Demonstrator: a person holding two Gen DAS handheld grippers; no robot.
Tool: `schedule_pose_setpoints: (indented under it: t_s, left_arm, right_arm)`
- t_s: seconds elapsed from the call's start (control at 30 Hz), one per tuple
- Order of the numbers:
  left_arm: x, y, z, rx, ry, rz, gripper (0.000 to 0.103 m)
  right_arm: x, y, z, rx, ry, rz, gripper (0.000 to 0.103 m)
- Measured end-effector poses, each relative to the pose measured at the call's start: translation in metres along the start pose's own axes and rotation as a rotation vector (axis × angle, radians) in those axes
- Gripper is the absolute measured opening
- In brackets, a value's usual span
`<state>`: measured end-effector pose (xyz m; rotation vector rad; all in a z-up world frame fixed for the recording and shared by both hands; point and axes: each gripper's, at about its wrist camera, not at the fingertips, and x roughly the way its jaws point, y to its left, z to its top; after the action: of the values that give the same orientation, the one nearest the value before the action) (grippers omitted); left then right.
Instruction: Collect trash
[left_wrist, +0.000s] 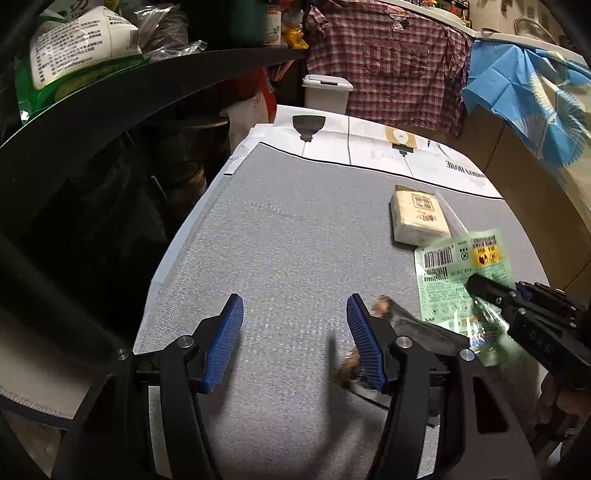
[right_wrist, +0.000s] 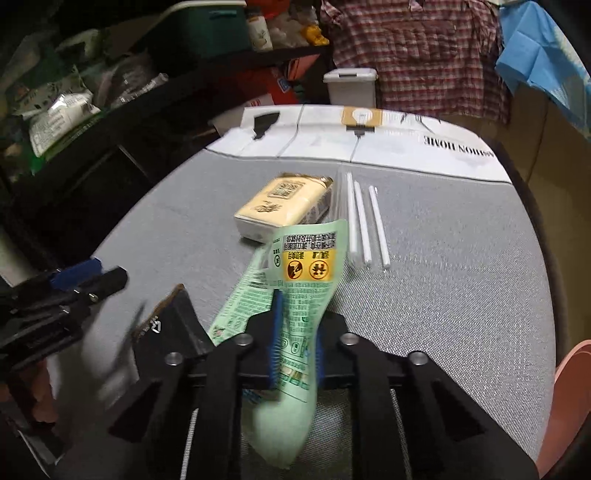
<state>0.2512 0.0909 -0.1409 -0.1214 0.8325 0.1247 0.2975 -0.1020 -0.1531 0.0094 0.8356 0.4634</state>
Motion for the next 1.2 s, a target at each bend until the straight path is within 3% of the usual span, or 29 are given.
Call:
schedule_pose_setpoints:
  t_s: [0.07,0.27,0.5,0.87,1.07,1.13,1.2]
  left_arm:
    - [-0.001,-0.003,-0.001,0.0,-0.005,-0.026,0.058]
    - [-0.007,-0.025,-0.014,0.045,-0.008,-0.118,0.058]
    - [0.001,-0.055,-0.028,0.13,0.042,-0.169,0.058]
    - [0.003,-0.076,-0.039,0.212,0.067,-0.219,0.061]
    - [0.003,-0.089,-0.047,0.305,0.058,-0.163,0.064]
    - [0.003,-0.087,-0.046,0.292,0.055,-0.155,0.059]
    - [0.002,-0.076,-0.043,0.239,0.047,-0.164,0.041]
  right_arm:
    - [-0.007,0.003,0.001,-0.008,-0.024,0.001,0.005]
    - [-0.016,-0.002,0.001,0.011,-0.038,-0.011,0.005]
    - [-0.031,-0.014,-0.002,0.031,-0.04,-0.033,0.005]
    - [-0.043,-0.031,-0.011,0.056,-0.032,-0.051,0.005]
    - [-0.045,-0.034,-0.013,0.065,-0.031,-0.056,0.006]
    - [-0.047,-0.035,-0.014,0.063,-0.031,-0.058,0.006]
    - [-0.048,-0.034,-0.016,0.063,-0.03,-0.058,0.005]
